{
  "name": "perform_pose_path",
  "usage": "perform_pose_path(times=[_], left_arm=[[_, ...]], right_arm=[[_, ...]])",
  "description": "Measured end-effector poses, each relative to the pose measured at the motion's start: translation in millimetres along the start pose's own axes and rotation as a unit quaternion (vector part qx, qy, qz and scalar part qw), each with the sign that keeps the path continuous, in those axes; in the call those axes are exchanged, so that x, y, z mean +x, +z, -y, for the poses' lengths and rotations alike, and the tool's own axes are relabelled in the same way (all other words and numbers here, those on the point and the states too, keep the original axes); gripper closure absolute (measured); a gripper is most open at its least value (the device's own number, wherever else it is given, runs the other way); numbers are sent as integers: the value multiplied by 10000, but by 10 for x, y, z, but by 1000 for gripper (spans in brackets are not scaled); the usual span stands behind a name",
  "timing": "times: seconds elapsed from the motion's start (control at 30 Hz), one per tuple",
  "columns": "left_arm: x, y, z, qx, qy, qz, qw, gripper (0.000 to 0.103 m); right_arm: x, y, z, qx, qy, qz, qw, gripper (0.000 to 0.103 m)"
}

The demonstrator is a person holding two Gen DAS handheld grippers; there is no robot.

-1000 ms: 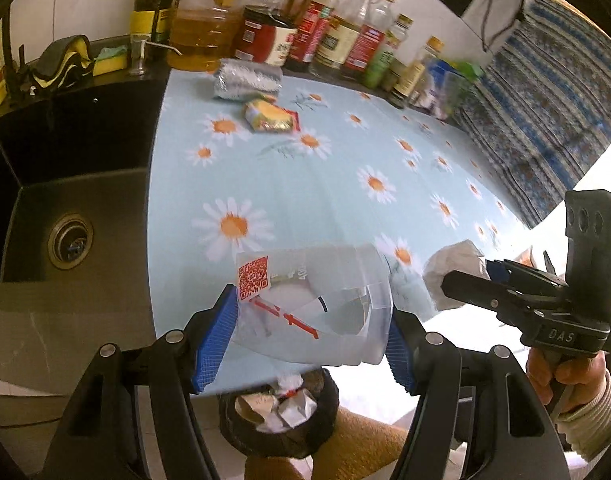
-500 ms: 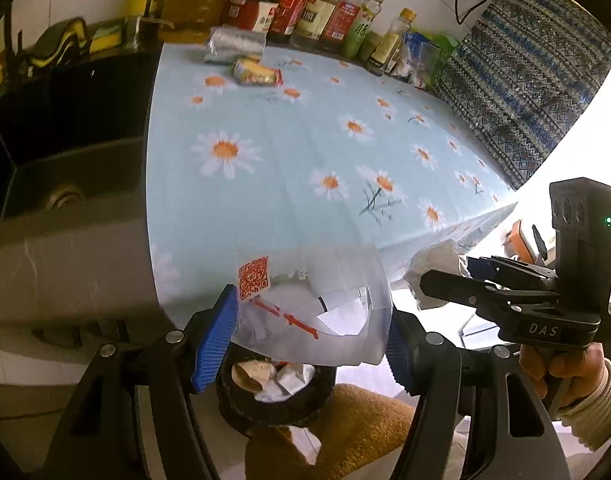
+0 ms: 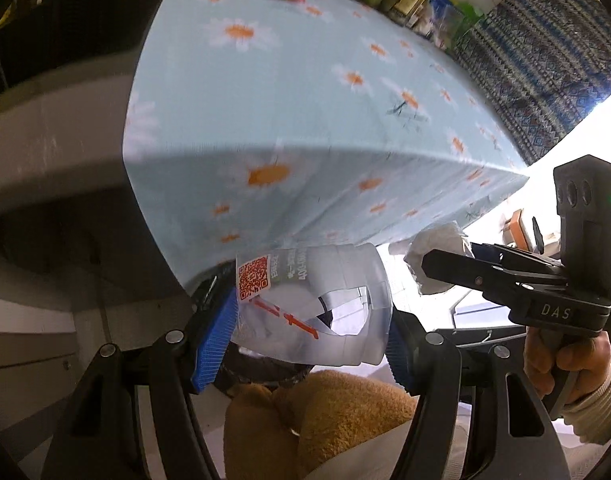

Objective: Collect trash
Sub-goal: 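Carry the plastic cup and clear bag down over the black bin, then open both grippers to drop the cup and bag into the bin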

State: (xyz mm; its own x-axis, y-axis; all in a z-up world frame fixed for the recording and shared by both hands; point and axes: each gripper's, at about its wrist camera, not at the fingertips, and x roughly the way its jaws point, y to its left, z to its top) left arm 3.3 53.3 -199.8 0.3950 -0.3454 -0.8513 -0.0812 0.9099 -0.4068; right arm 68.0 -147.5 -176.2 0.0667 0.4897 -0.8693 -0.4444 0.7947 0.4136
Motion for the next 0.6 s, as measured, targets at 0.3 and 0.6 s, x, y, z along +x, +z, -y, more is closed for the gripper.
perform_pose_path(times=[0.3, 0.6], left_arm=[[338, -204, -112, -217, 27, -408, 9989, 38], [586, -313, -120, -186, 64, -657, 9976, 38]], right_arm=[[272, -157, 97, 230, 87, -364, 9990, 47], [437, -226, 211, 488, 104, -622, 9968, 47]])
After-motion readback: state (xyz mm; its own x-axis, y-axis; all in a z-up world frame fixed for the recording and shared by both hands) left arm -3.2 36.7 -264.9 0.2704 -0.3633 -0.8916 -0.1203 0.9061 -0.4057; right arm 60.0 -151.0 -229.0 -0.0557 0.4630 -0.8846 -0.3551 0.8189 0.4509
